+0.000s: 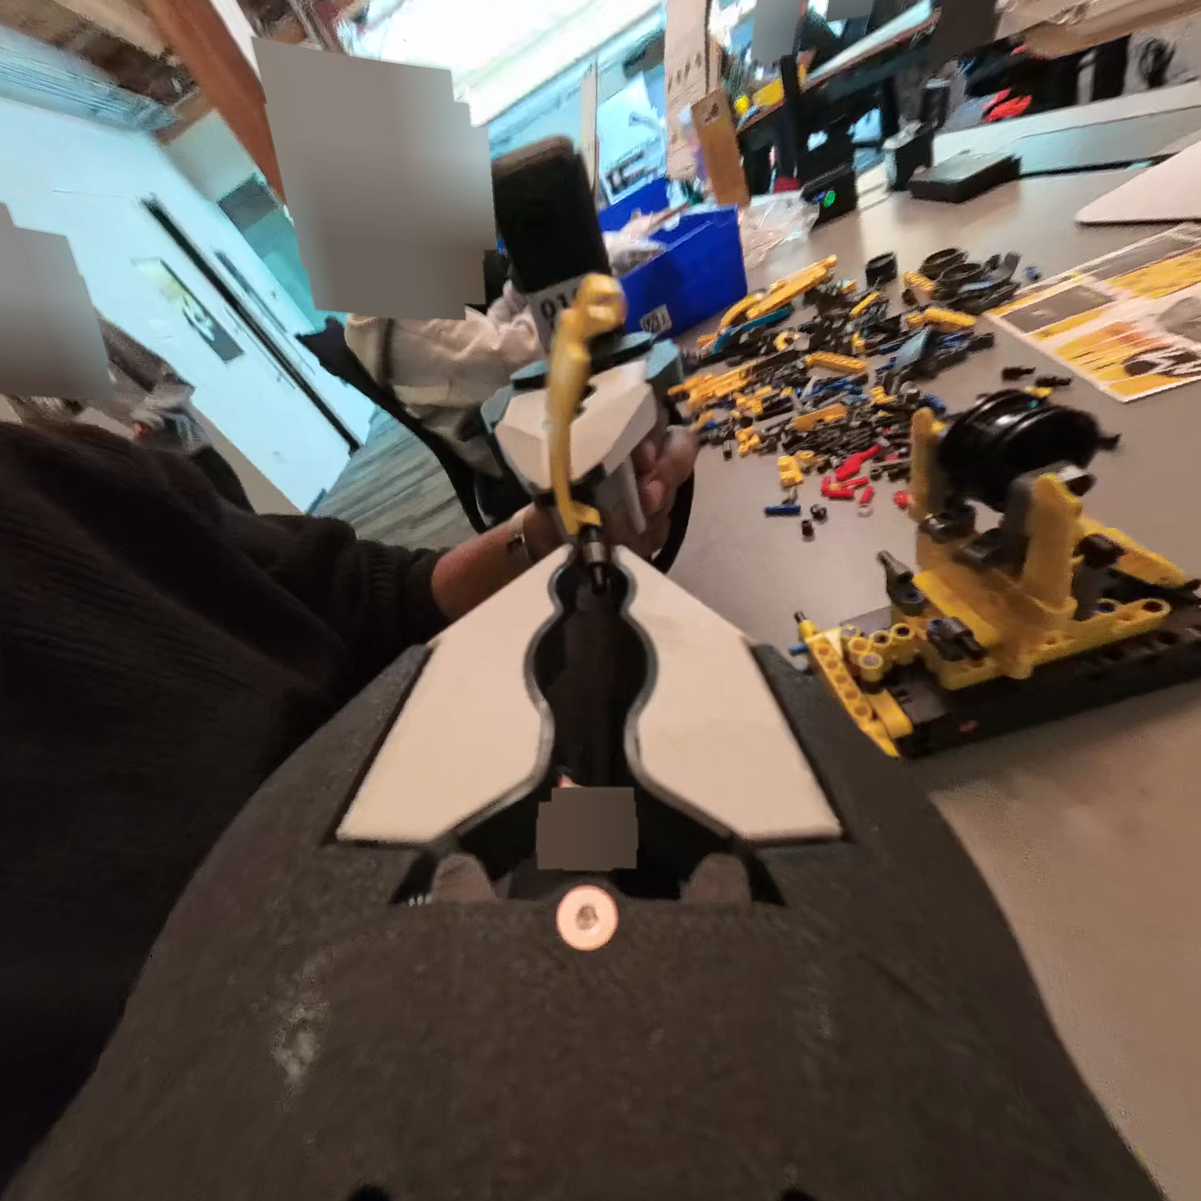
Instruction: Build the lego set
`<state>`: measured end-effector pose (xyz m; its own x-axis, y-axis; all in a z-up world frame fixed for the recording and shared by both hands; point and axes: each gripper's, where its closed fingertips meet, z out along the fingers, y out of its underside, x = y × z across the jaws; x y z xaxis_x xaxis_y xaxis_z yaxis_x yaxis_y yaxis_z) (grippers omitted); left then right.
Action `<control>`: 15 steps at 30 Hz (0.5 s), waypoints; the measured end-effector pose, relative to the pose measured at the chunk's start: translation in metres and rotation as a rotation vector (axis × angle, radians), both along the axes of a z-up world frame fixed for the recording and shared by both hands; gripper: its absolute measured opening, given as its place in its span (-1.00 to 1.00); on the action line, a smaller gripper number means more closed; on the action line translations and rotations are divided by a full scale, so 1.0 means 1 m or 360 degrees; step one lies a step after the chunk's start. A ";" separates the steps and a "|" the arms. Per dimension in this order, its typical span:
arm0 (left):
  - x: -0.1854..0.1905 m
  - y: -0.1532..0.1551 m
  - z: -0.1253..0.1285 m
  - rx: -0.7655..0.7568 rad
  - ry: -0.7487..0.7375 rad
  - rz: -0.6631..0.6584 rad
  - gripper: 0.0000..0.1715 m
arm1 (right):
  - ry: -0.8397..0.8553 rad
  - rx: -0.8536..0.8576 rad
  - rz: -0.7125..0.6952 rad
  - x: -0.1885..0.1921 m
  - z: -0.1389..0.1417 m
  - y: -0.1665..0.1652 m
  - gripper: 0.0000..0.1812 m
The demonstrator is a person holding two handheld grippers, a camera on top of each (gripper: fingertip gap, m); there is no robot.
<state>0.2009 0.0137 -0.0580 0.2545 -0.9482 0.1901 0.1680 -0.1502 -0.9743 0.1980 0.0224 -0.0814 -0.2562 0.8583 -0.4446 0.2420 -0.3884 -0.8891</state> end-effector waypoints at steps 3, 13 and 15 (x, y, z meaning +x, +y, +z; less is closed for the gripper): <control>0.003 0.003 -0.011 0.0011 0.0049 0.0012 -0.98 | -0.0125 0.0115 -0.0028 0.001 -0.012 0.000 -0.90; -0.003 0.021 -0.015 -0.0160 -0.0068 0.0057 -0.97 | -0.0104 0.0296 -0.0187 0.001 -0.020 0.013 -0.94; -0.006 0.024 -0.018 -0.0164 -0.0054 0.0079 -0.96 | -0.0115 0.0327 -0.0224 0.003 -0.022 0.018 -0.95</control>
<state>0.1952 0.0378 -0.0762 0.2923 -0.9096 0.2953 0.2107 -0.2399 -0.9477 0.2013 0.0407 -0.1029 -0.1021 0.9575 -0.2699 0.2641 -0.2355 -0.9353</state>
